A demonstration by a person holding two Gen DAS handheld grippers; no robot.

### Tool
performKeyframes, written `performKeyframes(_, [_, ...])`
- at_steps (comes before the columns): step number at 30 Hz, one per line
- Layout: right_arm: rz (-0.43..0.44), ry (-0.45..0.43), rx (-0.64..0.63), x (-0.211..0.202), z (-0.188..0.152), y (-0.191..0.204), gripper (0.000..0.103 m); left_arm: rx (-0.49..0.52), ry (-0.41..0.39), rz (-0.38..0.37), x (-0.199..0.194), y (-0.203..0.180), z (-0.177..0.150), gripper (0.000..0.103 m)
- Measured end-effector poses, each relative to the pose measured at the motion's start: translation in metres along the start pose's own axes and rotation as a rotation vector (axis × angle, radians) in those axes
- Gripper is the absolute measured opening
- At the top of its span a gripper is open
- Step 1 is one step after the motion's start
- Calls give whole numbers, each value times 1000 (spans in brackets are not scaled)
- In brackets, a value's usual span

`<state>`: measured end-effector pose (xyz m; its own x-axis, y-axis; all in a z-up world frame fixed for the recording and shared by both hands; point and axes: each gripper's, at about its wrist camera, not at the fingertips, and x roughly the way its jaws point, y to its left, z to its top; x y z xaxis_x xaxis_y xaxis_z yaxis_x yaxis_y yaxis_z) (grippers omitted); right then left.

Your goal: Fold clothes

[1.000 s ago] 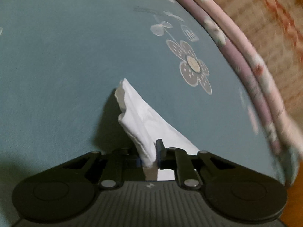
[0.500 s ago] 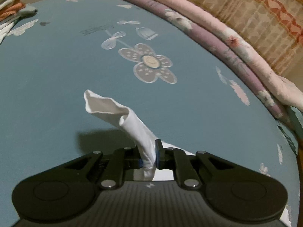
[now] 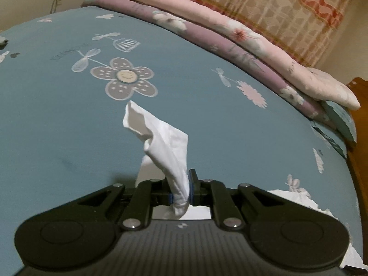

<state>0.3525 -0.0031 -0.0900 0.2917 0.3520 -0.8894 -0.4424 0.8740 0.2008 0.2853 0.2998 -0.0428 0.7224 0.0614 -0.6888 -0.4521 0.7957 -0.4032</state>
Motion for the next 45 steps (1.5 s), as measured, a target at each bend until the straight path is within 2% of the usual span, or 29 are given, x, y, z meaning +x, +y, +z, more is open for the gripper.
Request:
performKeyframes(11, [17,-15,25,-13,-12,-19,103,-64,21,-96,1,-43,-13,10])
performKeyframes(16, [24,-23,32,-20,-18,-28,103,-129,17,-159,1,-60,-13,10])
performKeyframes(22, [35,-27,43,-28,-25,-41,103,-144,23,-214,4,-88,-16,10])
performKeyframes(34, [57,-35,46,-49,-45,-77,103,-130,36,-294,11,-152,-24,10])
performKeyframes(45, [26,-49,100,-71,-69,-129,103,-80,68,-342,23,-221,-47,10])
